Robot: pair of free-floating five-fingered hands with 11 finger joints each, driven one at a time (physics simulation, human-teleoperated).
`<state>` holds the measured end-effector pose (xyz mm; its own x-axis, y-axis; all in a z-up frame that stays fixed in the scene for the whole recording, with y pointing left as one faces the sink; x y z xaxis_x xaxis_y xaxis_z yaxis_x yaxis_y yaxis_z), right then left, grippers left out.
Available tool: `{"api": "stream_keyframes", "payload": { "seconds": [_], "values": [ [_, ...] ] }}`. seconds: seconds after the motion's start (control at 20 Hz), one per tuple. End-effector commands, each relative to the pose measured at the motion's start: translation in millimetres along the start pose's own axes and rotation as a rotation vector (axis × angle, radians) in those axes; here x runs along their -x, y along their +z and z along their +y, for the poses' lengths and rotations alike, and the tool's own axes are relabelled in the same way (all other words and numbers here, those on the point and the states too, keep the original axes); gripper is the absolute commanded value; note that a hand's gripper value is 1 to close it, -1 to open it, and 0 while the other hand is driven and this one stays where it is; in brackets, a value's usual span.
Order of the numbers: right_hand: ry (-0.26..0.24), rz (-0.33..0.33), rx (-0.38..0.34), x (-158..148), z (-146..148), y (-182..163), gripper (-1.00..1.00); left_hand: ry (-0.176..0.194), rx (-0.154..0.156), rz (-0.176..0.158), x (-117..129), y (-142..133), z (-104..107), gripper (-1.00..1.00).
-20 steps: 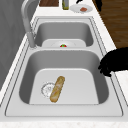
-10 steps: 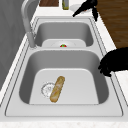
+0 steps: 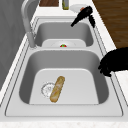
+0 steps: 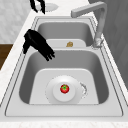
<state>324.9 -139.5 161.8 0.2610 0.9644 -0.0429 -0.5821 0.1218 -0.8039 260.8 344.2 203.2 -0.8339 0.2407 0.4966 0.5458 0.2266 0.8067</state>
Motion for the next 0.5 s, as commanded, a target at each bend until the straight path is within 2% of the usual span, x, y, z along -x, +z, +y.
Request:
{"api": "stream_keyframes", "payload": {
  "seconds": [0.0, 0.3, 0.45],
  "values": [
    [0.04, -0.031, -0.08, 1, 10, -21, -1.0, 0.0, 0.0, 0.0, 0, 0, 0, 0.0],
    [0.05, -0.058, -0.164, 7, 23, -55, -1.0, 0.0, 0.0, 0.0, 0, 0, 0, 0.0],
    [0.039, -0.09, -0.143, 11, 23, -74, -1.0, 0.0, 0.0, 0.0, 0, 0, 0, 0.0]
  ]
}}
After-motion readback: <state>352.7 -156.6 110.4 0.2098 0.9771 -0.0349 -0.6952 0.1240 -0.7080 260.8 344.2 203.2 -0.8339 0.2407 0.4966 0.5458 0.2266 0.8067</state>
